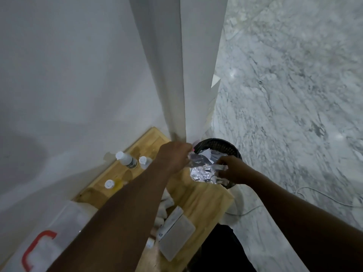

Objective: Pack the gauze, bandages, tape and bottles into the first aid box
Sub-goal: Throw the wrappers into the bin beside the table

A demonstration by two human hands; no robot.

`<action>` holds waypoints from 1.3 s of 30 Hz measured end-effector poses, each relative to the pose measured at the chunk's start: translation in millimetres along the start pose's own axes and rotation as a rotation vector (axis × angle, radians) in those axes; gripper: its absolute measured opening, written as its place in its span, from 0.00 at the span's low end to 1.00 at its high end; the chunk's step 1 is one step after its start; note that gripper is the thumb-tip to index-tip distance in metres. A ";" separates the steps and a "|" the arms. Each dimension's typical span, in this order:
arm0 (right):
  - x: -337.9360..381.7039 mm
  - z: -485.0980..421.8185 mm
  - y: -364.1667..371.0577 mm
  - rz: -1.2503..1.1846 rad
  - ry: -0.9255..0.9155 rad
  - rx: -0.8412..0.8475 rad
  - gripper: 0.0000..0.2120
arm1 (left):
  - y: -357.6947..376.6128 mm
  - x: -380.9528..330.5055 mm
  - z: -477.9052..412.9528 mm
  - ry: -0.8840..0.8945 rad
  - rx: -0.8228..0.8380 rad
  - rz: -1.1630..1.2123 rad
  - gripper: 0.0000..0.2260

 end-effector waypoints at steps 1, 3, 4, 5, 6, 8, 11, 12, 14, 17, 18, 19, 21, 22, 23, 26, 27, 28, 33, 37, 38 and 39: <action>-1.7 0.5 -11.8 -0.024 0.015 -0.034 0.15 | -7.7 -0.2 -4.8 -0.016 -0.026 0.052 0.07; -7.9 0.7 -35.7 -0.070 0.060 -0.107 0.17 | -21.1 -2.9 -15.8 -0.060 -0.085 0.160 0.04; -12.3 -0.3 -47.3 -0.091 0.079 -0.144 0.15 | -26.6 -5.6 -22.3 -0.083 -0.111 0.220 0.03; -18.3 -1.5 -57.6 -0.137 0.096 -0.182 0.12 | -30.7 -9.6 -29.4 -0.099 -0.136 0.275 0.03; -25.1 -2.8 -66.5 -0.210 0.116 -0.219 0.09 | -32.5 -14.2 -37.5 -0.108 -0.154 0.322 0.03; -39.1 -6.6 -79.7 -0.344 0.167 -0.289 0.05 | -31.4 -24.6 -55.3 -0.109 -0.171 0.388 0.05; -64.9 -23.1 -82.4 -0.457 0.240 -0.333 0.04 | -11.3 -38.6 -88.4 -0.097 -0.125 0.448 0.07; -76.4 -32.6 -78.4 -0.470 0.261 -0.339 0.04 | -0.1 -42.3 -100.5 -0.098 -0.091 0.451 0.07; -104.2 -55.2 -63.6 -0.482 0.316 -0.341 0.05 | 28.1 -46.7 -126.1 -0.104 -0.007 0.440 0.06; -149.7 -93.0 -26.9 -0.504 0.404 -0.308 0.06 | 80.2 -47.1 -164.5 -0.103 0.129 0.407 0.04; -165.3 -106.4 -12.3 -0.512 0.433 -0.292 0.07 | 99.8 -45.6 -177.0 -0.107 0.166 0.393 0.04; -180.6 -119.8 3.2 -0.518 0.459 -0.273 0.08 | 119.4 -43.8 -188.9 -0.111 0.201 0.377 0.04; -208.0 -144.1 33.6 -0.531 0.509 -0.241 0.10 | 156.5 -40.5 -210.1 -0.103 0.270 0.334 0.05; -220.4 -156.0 48.3 -0.534 0.532 -0.228 0.10 | 174.1 -39.4 -219.6 -0.089 0.306 0.314 0.06; -230.9 -166.7 62.2 -0.532 0.553 -0.211 0.10 | 190.8 -38.6 -227.9 -0.076 0.343 0.297 0.07; -255.4 -197.4 98.0 -0.500 0.585 -0.161 0.08 | 232.9 -35.4 -249.4 -0.051 0.410 0.259 0.08; -260.9 -206.6 108.0 -0.496 0.587 -0.146 0.12 | 246.0 -33.6 -254.6 -0.048 0.425 0.258 0.08; -265.0 -215.4 116.7 -0.494 0.584 -0.129 0.15 | 258.1 -31.6 -258.8 -0.049 0.443 0.255 0.07; -275.4 -241.5 136.8 -0.489 0.556 -0.077 0.11 | 299.5 -23.7 -270.4 -0.061 0.502 0.230 0.06; -280.4 -246.4 138.6 -0.466 0.555 -0.050 0.22 | 311.3 -24.8 -269.7 -0.074 0.578 0.267 0.10; -280.9 -246.6 136.7 -0.452 0.553 -0.055 0.22 | 311.4 -26.2 -268.7 -0.089 0.608 0.267 0.11; -281.0 -246.1 134.1 -0.439 0.551 -0.058 0.22 | 311.3 -27.4 -267.6 -0.105 0.641 0.264 0.12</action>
Point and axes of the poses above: each hand's wrist, its own z-axis away from the middle knuckle, its own y-axis out of the palm, x = y × z, the point moved 3 cm from there along -z, towards the middle knuckle
